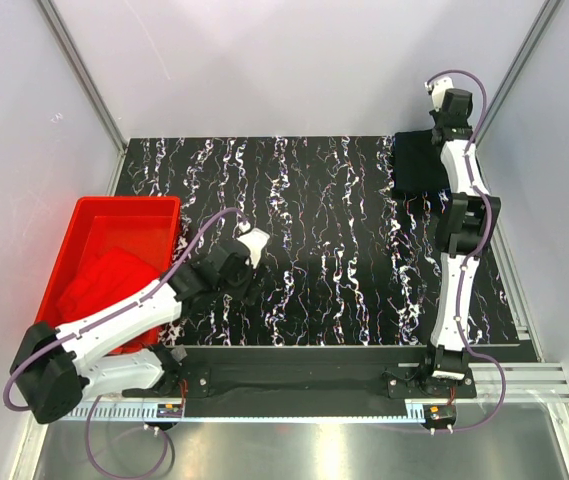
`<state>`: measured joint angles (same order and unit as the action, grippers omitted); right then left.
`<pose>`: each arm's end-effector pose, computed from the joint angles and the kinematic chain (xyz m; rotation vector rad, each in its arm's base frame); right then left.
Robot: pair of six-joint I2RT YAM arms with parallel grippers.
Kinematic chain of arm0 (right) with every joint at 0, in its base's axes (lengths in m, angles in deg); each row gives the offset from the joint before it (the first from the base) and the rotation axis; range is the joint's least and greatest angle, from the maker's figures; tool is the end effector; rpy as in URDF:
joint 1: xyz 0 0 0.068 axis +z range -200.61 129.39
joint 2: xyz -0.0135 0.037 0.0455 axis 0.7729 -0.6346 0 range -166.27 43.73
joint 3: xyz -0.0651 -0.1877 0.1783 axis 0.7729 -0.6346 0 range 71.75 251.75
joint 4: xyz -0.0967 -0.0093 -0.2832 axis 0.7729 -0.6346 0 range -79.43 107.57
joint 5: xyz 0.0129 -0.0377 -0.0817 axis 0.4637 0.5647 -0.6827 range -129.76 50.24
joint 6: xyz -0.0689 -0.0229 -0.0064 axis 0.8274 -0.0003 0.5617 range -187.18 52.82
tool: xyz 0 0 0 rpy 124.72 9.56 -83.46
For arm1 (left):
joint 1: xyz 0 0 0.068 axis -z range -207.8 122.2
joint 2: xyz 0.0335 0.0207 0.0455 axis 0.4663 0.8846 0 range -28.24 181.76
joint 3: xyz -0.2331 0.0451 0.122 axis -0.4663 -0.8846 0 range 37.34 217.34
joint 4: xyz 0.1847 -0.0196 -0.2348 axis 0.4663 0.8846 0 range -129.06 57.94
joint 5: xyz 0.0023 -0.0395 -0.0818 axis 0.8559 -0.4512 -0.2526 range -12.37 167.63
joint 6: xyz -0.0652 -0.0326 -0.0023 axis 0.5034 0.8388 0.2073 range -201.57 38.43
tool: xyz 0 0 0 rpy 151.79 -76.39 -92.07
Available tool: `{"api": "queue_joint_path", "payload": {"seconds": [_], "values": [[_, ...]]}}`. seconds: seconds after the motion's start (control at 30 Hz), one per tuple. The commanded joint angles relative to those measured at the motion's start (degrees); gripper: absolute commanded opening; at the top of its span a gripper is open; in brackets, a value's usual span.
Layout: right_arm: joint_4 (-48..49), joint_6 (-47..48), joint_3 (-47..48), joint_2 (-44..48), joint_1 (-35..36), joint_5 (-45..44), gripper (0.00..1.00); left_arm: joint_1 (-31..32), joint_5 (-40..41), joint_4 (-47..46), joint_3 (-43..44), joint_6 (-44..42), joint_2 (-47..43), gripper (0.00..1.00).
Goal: Fold and stack the t-shirts
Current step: Neatly place the folded tshirt to the corner
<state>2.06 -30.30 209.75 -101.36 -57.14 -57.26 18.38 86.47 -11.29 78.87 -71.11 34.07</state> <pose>0.6373 -0.0913 0.2347 -0.3291 2.0054 -0.7876 0.1983 -0.1931 0.1964 0.6752 2.3264 -0.2699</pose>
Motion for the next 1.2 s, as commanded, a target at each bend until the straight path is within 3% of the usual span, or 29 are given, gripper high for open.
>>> {"api": "queue_joint_path", "payload": {"seconds": [0.0,0.23,0.3,0.33,0.37,0.47,0.5,0.73,0.87,1.03,1.17], "values": [[7.41,1.96,3.6,-2.47,-0.33,-1.75,0.0,-0.29,-0.23,-0.96,3.46,-0.44,0.8,0.66],[13.74,1.79,5.0,-8.52,-1.21,-2.62,0.03,-0.82,-0.4,0.18,5.13,0.35,2.47,0.68],[14.54,1.26,5.53,-9.59,-1.47,-3.94,0.18,-1.08,-0.4,0.97,6.01,0.88,3.17,0.69],[16.8,0.91,5.44,-10.03,-1.47,-6.56,0.31,-1.08,-0.23,1.49,6.62,0.97,3.44,0.68],[17.35,-0.13,5.62,-10.2,-1.47,-7.63,0.54,-1.17,-0.05,2.37,7.76,1.05,4.05,0.69],[17.0,-1.63,7.2,-9.51,-1.47,-10.18,0.81,-1.61,0.47,3.78,10.65,1.4,5.02,0.69],[16.83,-1.81,7.03,-8.89,-1.56,-10.54,0.99,-1.7,0.48,4.22,11.62,1.58,5.72,0.69],[9.89,-7.26,-0.88,6.83,-1.56,-10.37,1.0,-2.84,0.04,4.75,20.94,3.51,9.06,0.71],[2.78,-18.39,-4.3,16.58,-0.34,-4.66,1.0,-3.81,-2.86,1.77,22.71,7.02,9.33,0.76],[-5.84,-23.34,-17.56,31.08,6.16,-1.05,1.0,-5.39,-7.08,0.18,23.33,12.29,7.75,0.78],[-9.28,-34.2,-33.17,41.89,13.1,3.24,1.0,-6.27,-8.49,-2.1,19.57,15.72,2.93,0.79]]}}
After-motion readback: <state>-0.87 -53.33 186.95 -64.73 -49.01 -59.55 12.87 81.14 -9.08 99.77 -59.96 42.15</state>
